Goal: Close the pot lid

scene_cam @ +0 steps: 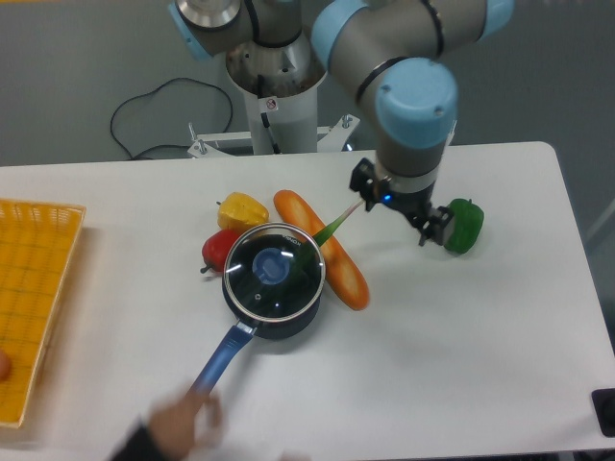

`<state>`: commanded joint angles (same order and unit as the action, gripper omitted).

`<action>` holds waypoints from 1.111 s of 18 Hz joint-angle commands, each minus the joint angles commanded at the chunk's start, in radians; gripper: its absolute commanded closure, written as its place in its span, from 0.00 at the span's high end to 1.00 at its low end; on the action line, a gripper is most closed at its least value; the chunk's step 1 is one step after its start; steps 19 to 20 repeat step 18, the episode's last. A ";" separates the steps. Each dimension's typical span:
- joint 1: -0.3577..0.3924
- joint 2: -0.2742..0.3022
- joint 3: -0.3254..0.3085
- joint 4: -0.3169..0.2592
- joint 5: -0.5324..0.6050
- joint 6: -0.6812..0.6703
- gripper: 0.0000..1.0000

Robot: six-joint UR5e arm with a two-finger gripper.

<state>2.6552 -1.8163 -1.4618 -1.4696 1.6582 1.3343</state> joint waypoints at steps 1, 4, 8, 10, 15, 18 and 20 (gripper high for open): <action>0.015 0.002 -0.002 -0.002 0.000 0.026 1.00; 0.038 0.017 -0.014 -0.003 0.002 0.081 1.00; 0.081 0.048 -0.038 -0.003 0.000 0.181 1.00; 0.098 0.058 -0.045 -0.005 -0.006 0.232 1.00; 0.152 0.089 -0.075 -0.006 -0.041 0.359 1.00; 0.163 0.094 -0.075 -0.017 -0.057 0.378 1.00; 0.163 0.094 -0.075 -0.017 -0.057 0.378 1.00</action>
